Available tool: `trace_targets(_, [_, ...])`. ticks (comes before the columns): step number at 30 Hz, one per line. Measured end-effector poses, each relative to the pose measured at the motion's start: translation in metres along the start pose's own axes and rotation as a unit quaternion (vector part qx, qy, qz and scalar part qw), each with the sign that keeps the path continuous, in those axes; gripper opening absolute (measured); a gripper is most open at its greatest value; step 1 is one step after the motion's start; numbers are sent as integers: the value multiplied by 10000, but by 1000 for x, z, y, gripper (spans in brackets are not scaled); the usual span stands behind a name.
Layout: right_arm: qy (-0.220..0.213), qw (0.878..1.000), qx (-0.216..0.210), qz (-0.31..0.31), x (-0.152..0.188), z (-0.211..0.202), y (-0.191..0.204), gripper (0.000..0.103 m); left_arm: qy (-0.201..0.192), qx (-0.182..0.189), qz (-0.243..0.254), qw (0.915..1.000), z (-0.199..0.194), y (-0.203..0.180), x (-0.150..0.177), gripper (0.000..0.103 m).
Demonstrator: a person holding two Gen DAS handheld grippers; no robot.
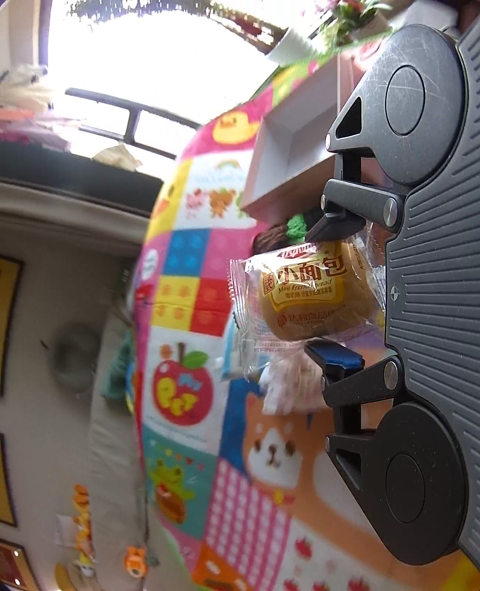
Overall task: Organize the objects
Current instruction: 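Grasp the wrapped yellow bun with the left gripper and lift it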
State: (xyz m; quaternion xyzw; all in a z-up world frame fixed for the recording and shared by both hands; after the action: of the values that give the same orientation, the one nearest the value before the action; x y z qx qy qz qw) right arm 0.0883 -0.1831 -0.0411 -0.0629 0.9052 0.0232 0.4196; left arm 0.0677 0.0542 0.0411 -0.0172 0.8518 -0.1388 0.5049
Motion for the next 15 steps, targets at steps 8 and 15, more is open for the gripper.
trace_targets(8, [427,9985,-186,-292,6,-10,-1,103,714,-170,-22,9973,-54,43,45,61])
trace_targets(15, [571,9980,-84,-267,7,-9,2,103,959,-34,-159,9953,-62,57,71,61])
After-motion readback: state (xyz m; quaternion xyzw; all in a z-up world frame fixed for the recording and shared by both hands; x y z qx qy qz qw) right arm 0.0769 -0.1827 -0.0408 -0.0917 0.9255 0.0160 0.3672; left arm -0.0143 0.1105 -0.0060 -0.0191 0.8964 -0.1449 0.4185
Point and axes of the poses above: each gripper's, at about its wrist camera, not at the fingertips, and z roughly the way its jaws point, y to its left, x to its underside, the point moved 8 cm from there along z, roughly the way its jaws point, and after that the axes turned 3 degrees about x, right-handed, at the moved point
